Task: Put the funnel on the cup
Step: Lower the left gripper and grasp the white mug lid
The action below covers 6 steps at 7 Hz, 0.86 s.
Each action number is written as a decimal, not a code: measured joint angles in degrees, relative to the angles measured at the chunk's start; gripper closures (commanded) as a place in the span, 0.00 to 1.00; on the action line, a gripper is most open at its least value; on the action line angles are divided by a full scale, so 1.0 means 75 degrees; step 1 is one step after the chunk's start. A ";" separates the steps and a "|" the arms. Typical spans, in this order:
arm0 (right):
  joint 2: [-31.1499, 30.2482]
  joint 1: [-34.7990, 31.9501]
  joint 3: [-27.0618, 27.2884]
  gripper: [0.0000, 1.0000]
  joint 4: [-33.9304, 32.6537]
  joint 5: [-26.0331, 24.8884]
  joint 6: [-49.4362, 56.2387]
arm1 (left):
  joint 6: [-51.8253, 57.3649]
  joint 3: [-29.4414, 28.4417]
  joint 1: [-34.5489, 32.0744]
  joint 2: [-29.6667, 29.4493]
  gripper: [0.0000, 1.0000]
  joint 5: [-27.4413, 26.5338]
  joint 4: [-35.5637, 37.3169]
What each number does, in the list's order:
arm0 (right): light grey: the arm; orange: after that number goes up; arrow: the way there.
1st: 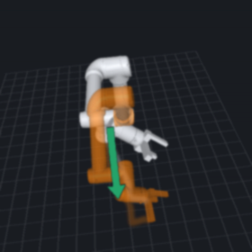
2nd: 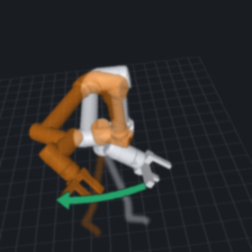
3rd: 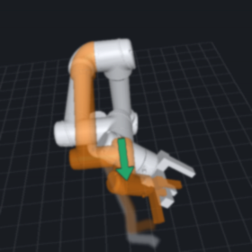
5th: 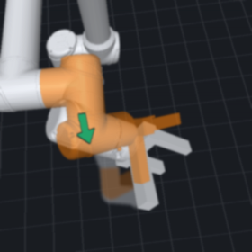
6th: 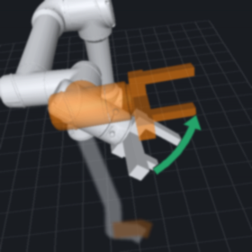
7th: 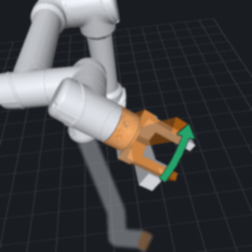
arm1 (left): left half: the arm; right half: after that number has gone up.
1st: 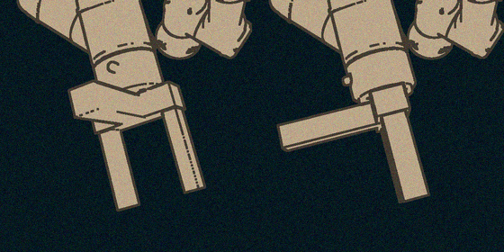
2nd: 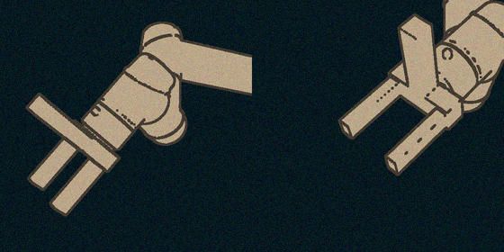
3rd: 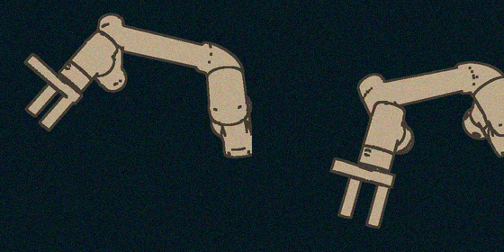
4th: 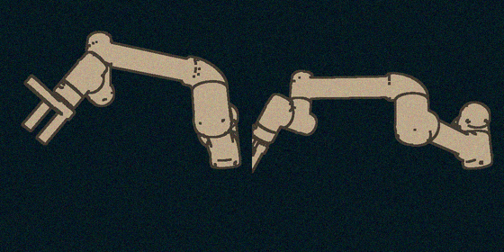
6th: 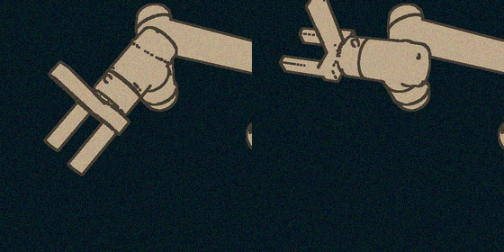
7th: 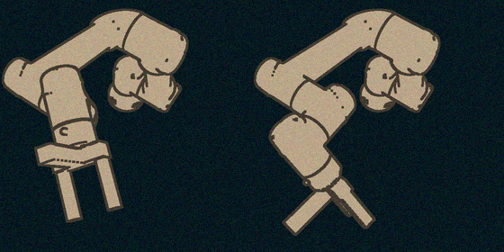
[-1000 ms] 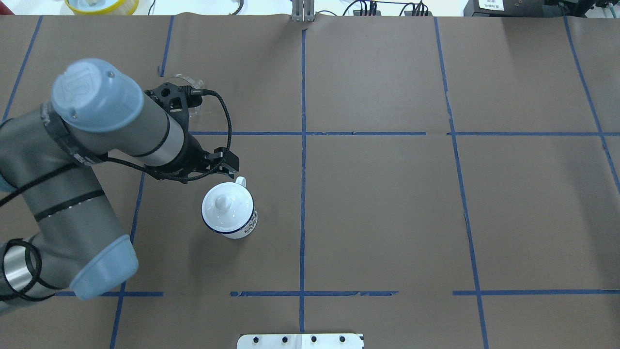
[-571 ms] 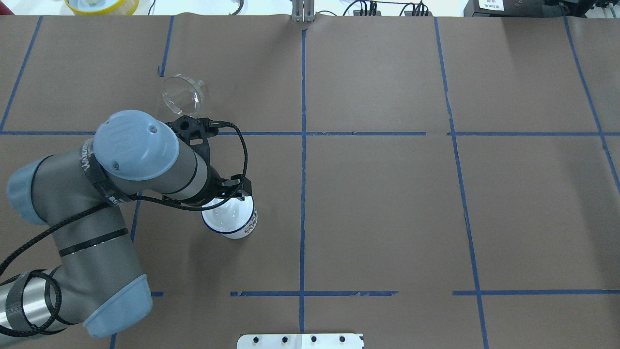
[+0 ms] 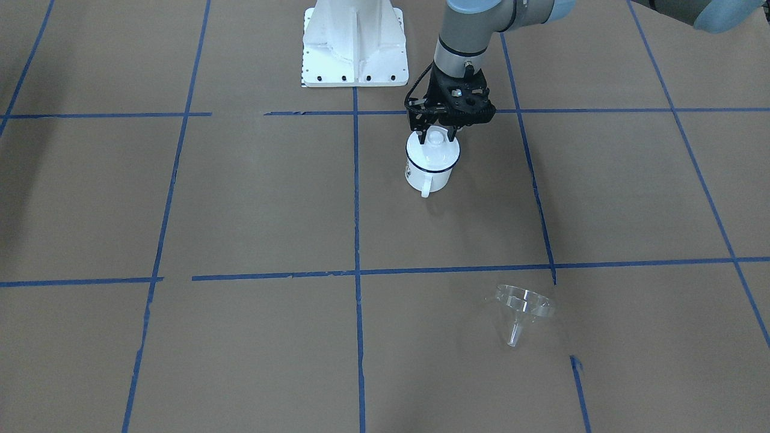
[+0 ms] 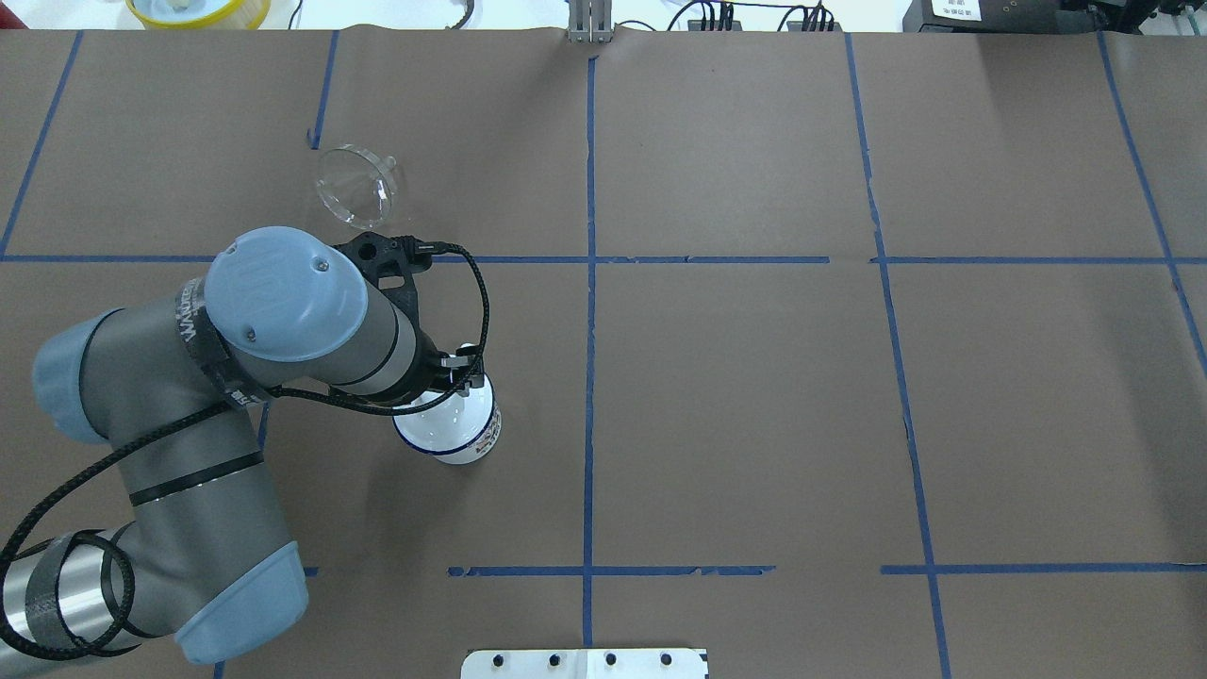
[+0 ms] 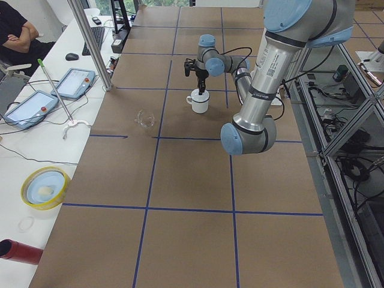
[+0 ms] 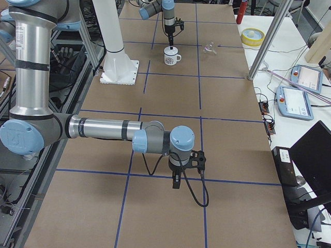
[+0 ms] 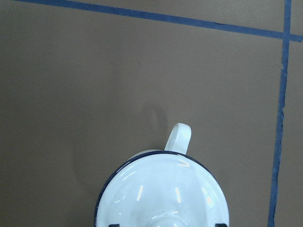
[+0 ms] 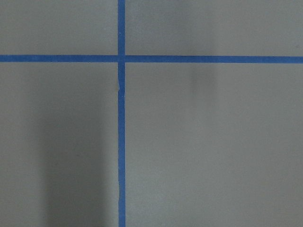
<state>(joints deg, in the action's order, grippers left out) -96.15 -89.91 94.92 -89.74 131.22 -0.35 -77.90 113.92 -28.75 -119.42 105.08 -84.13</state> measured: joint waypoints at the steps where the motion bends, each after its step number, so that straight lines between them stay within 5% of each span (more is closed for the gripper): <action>1: 0.0000 0.0000 0.0000 0.00 0.0000 0.0000 0.0000 | -0.0006 -0.0072 0.0001 -0.0064 0.81 -0.0003 0.0004; 2: 0.0000 0.0000 0.0000 0.00 0.0000 0.0000 0.0000 | -0.0011 -0.0096 -0.0002 -0.0091 1.00 -0.0006 0.0012; 6: 0.0000 0.0000 0.0000 0.00 0.0000 0.0000 0.0000 | 0.0039 0.0572 -0.0136 -0.0129 1.00 0.0007 0.0792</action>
<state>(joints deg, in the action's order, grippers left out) -96.15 -89.91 94.92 -89.74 131.22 -0.35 -77.60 118.21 -29.77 -120.38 105.13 -78.19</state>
